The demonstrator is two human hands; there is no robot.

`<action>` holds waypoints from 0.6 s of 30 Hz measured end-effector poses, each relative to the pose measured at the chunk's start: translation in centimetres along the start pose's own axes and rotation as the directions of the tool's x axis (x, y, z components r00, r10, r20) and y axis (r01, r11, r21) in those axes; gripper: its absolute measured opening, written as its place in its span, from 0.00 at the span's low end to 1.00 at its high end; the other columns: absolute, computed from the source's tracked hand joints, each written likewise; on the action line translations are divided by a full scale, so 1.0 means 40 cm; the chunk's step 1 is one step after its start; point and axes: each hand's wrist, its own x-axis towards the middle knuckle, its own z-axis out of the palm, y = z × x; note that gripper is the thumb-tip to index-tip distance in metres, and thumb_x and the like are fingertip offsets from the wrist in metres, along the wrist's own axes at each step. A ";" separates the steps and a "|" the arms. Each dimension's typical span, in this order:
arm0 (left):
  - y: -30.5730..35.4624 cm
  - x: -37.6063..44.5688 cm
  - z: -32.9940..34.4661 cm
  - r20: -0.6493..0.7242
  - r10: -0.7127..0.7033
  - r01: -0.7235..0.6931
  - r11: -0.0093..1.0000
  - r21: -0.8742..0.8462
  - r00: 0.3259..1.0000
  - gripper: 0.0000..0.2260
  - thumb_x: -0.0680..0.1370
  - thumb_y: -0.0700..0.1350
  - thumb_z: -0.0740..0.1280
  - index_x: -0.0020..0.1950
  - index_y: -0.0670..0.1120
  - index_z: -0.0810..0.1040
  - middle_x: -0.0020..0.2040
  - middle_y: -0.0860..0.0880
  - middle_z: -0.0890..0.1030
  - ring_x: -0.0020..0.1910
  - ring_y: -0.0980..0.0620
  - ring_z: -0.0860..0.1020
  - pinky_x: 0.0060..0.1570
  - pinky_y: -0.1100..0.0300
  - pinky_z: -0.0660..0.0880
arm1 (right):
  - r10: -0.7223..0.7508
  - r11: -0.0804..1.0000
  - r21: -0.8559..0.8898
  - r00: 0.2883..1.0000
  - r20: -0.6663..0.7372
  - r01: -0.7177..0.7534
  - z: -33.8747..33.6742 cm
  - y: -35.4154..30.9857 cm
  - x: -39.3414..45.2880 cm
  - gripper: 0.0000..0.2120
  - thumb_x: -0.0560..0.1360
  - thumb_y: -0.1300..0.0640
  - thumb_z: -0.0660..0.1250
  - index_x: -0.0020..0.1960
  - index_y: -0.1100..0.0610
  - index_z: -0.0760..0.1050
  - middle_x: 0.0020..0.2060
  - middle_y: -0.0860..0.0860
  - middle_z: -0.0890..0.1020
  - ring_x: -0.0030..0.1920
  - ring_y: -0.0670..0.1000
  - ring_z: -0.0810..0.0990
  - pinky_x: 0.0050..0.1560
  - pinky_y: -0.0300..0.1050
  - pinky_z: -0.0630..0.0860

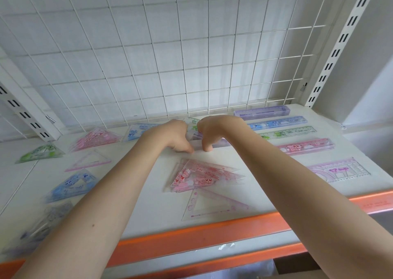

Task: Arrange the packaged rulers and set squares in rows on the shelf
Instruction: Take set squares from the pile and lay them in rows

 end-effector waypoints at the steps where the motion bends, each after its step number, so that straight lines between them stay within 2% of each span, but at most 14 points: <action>1: 0.000 0.002 0.000 0.001 0.003 -0.003 1.000 0.003 1.000 0.09 0.67 0.47 0.68 0.33 0.44 0.71 0.31 0.48 0.71 0.31 0.48 0.71 0.33 0.60 0.65 | 0.000 1.000 -0.003 1.000 -0.001 0.000 -0.001 -0.001 -0.001 0.15 0.68 0.60 0.69 0.35 0.56 0.62 0.35 0.50 0.68 0.32 0.50 0.69 0.35 0.41 0.65; 18: -0.008 0.001 0.000 -0.018 0.045 -0.045 0.999 -0.002 0.999 0.12 0.68 0.49 0.69 0.32 0.44 0.70 0.30 0.49 0.70 0.30 0.49 0.70 0.32 0.60 0.65 | 0.006 1.000 0.015 1.000 -0.005 -0.006 0.001 -0.006 -0.003 0.13 0.67 0.60 0.69 0.36 0.56 0.63 0.36 0.50 0.69 0.32 0.50 0.70 0.34 0.40 0.65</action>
